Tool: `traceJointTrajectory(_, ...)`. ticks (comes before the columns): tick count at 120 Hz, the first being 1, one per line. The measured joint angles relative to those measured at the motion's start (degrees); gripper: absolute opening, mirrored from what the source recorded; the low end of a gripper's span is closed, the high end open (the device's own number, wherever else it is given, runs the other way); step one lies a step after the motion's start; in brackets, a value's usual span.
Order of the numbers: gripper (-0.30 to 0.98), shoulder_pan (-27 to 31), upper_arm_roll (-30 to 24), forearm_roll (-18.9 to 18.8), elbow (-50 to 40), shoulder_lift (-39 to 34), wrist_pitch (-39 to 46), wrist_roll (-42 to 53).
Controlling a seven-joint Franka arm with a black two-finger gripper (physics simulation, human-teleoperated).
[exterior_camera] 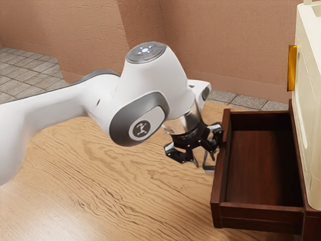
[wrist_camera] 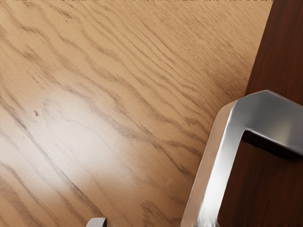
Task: Pull the drawer handle with one arm to open the drawer
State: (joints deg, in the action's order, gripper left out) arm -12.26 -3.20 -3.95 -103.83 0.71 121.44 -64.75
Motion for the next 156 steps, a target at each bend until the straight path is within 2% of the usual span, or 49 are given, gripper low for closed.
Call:
traceJointTrajectory(88,0.19,2.11,0.26,-0.21,-5.91,-4.60,2.06,-0.04)
traceJointTrajectory(102,0.19,1.20,0.28,-1.69,-5.66,-5.01,2.23,0.05)
traceJointTrajectory(129,0.19,-0.17,0.30,-7.39,-3.45,-7.98,1.80,0.10)
traceJointTrajectory(140,0.21,0.77,0.52,-8.16,6.97,-8.89,-5.22,-0.77)
traceJointTrajectory(150,0.35,4.15,4.05,-4.10,18.05,-9.80,-16.67,-4.84)
traceJointTrajectory(156,0.42,6.09,6.22,-3.26,18.86,-11.95,-23.26,-7.80)
